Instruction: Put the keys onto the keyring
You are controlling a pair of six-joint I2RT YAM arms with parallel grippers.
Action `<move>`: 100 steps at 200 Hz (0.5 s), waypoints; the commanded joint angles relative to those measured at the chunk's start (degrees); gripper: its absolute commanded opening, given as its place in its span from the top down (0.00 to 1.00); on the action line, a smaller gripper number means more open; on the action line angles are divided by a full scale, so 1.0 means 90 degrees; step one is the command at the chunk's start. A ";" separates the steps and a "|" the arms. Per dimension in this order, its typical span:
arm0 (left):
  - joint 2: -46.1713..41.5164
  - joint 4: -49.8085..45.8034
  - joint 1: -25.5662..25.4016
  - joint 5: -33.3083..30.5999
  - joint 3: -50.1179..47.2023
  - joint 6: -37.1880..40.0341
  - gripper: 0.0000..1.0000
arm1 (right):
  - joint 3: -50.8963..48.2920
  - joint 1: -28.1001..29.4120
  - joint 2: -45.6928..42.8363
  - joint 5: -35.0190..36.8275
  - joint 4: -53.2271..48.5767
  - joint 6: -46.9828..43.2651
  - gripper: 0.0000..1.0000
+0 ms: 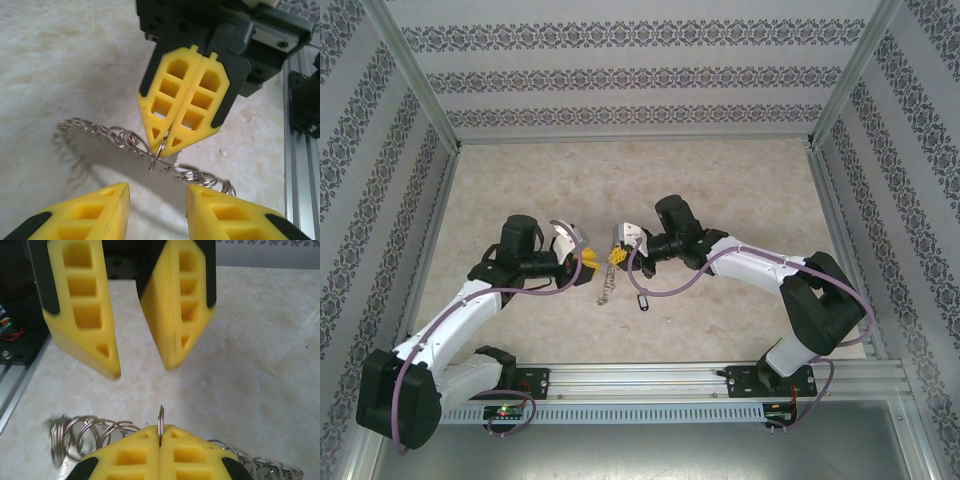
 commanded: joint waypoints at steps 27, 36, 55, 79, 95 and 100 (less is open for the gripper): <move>0.0344 0.0873 -0.0240 0.0242 -0.0126 0.0674 0.65 | -0.0070 -0.0106 -0.0076 -0.0703 -0.0014 -0.0255 1.00; 0.0415 0.0907 -0.0260 0.0257 -0.0133 0.0768 0.65 | -0.0087 -0.0122 -0.0077 -0.0758 -0.0015 -0.0270 1.00; 0.0524 0.0901 -0.0313 0.0277 -0.0123 0.0925 0.66 | -0.0084 -0.0143 -0.0068 -0.0838 -0.0012 -0.0274 1.00; 0.0584 0.1004 -0.0317 0.0333 -0.0135 0.0980 0.70 | -0.0090 -0.0147 -0.0083 -0.0845 -0.0015 -0.0294 1.00; 0.0627 0.0951 -0.0317 0.0361 -0.0093 0.1051 0.72 | -0.0067 -0.0151 -0.0068 -0.0841 -0.0003 -0.0302 1.00; 0.0648 0.0937 -0.0316 0.0381 -0.0092 0.1069 0.72 | -0.0070 -0.0148 -0.0067 -0.0843 -0.0005 -0.0299 1.00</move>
